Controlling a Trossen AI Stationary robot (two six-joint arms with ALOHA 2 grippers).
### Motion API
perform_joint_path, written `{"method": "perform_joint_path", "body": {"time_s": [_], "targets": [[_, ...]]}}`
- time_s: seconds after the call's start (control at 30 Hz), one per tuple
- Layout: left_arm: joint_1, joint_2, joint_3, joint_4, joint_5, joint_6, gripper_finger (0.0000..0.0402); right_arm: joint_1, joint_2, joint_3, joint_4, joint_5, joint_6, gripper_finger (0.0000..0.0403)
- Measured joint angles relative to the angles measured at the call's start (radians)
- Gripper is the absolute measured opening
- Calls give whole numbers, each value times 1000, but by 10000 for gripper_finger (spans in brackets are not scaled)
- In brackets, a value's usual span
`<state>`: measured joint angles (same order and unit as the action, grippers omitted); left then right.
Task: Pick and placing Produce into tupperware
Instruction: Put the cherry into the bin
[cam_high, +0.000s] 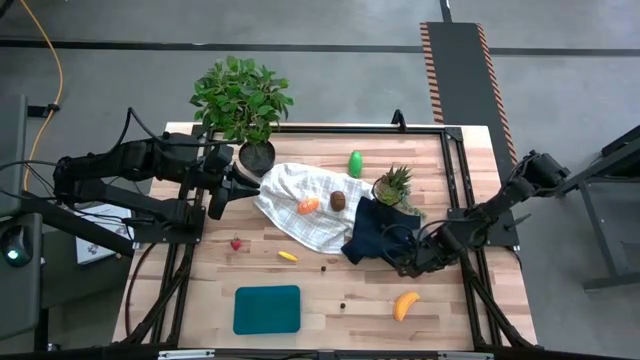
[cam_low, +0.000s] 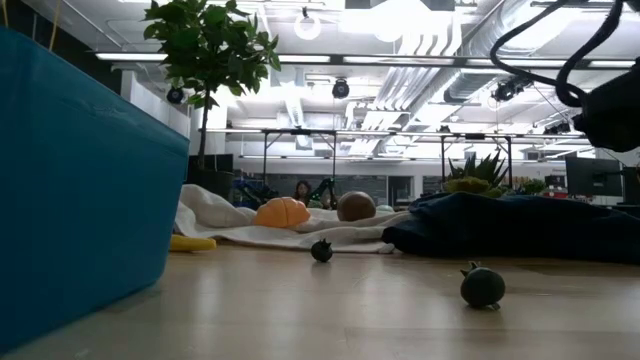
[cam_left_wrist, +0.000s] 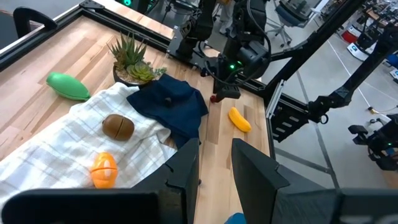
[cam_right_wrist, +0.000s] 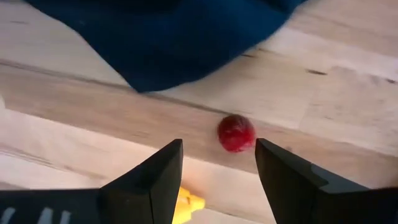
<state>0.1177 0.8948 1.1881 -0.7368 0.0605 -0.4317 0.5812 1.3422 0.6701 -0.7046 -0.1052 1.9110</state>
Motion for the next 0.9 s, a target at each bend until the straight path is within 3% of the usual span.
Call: {"method": "perform_joint_path", "body": {"time_s": [0.27,0.63,0.9], "targets": [[0,0,0,0,0,0,83,0,5,0,-28,8,2,192],[0,0,0,-33,0,0,83,0,126,1,68,-29,2,192],[0,0,0,-33,0,0,83,0,150,37,40,-8,10,189]]}}
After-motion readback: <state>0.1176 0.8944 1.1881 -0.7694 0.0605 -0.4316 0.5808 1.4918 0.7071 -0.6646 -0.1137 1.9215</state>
